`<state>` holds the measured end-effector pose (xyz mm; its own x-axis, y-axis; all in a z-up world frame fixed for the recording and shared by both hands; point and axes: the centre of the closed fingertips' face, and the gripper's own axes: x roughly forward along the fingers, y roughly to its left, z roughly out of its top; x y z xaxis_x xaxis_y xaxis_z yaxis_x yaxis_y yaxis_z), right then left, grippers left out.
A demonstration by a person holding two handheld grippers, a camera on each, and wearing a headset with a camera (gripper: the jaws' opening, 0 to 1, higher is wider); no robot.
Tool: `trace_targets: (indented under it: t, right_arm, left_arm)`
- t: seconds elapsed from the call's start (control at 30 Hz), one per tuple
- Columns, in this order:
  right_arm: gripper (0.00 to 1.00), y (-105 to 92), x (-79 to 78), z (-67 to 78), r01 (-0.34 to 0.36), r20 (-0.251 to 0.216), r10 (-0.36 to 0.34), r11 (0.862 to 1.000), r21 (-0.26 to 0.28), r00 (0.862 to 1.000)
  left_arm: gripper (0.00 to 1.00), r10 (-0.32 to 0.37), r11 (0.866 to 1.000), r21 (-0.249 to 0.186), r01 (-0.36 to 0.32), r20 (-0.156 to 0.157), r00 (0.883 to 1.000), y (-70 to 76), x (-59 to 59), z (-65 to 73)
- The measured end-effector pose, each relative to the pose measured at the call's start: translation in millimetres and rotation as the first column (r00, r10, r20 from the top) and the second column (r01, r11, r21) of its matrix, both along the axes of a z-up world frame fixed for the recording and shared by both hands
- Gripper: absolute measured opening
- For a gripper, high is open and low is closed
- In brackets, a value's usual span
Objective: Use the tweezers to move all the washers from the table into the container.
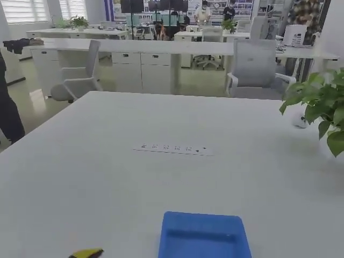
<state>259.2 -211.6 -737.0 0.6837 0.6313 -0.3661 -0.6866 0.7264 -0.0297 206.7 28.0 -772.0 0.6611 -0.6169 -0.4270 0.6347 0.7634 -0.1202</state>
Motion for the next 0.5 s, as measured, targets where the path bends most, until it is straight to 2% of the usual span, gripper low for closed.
trace_targets:
  t: [0.03,0.07,0.13,0.17,0.23,0.27,0.33,0.37,0.4,0.43,0.47,0.5]
  right_arm:
    - [0.52,12.0,-2.0,-0.5,-0.041,-0.012,0.041,0.999,0.005,0.999]
    - [0.47,19.5,-3.4,-1.8,-0.072,-0.018,0.072,0.997,0.009,0.997]
    - [0.40,38.1,-9.7,-9.2,-0.156,-0.052,0.156,0.988,0.010,0.986]
    - [0.37,46.6,-11.9,-13.0,-0.189,-0.057,0.189,0.982,-0.001,0.980]
    - [0.29,59.4,-18.5,-18.9,-0.248,-0.081,0.247,0.969,-0.004,0.966]
    - [0.26,63.8,-19.8,-22.5,-0.263,-0.093,0.262,0.965,-0.004,0.961]
    - [0.21,76.2,-25.8,-31.2,-0.314,-0.125,0.311,0.949,-0.005,0.942]
    - [0.19,80.9,-28.6,-37.2,-0.342,-0.142,0.335,0.940,-0.023,0.931]
    - [0.17,83.5,-30.2,-41.6,-0.360,-0.152,0.351,0.932,-0.037,0.924]
    - [0.15,86.1,-32.6,-45.7,-0.380,-0.166,0.369,0.924,-0.043,0.915]
    - [0.13,90.2,-36.5,-51.9,-0.408,-0.185,0.393,0.911,-0.054,0.901]
    - [0.12,91.8,-38.4,-55.6,-0.424,-0.195,0.404,0.903,-0.069,0.894]
  left_arm:
    - [0.53,-0.025,1.000,-0.003,0.025,-0.011,1.000,-4.1,-1.9,-0.2]
    - [0.50,-0.061,0.998,-0.022,0.060,-0.039,0.997,-10.6,-5.2,-0.7]
    - [0.45,-0.119,0.992,-0.053,0.115,-0.068,0.991,-20.1,-8.8,0.1]
    - [0.41,-0.147,0.989,-0.050,0.143,-0.092,0.985,-22.6,-11.9,-2.5]
    - [0.35,-0.193,0.981,-0.011,0.193,-0.106,0.975,-26.0,-14.2,-8.7]
    - [0.33,-0.213,0.977,0.002,0.214,-0.125,0.969,-28.3,-15.9,-13.3]
    - [0.32,-0.242,0.968,0.020,0.248,-0.159,0.957,-30.2,-17.3,-23.0]
    - [0.31,-0.250,0.966,0.025,0.258,-0.167,0.954,-30.5,-18.2,-25.0]
    - [0.30,-0.269,0.958,0.044,0.283,-0.194,0.943,-31.2,-20.6,-31.1]
    - [0.29,-0.272,0.957,0.050,0.287,-0.200,0.941,-31.9,-19.8,-33.9]
    - [0.29,-0.282,0.951,0.061,0.302,-0.220,0.934,-32.6,-20.6,-39.0]
    - [0.28,-0.295,0.946,0.068,0.318,-0.232,0.927,-33.5,-21.6,-42.3]
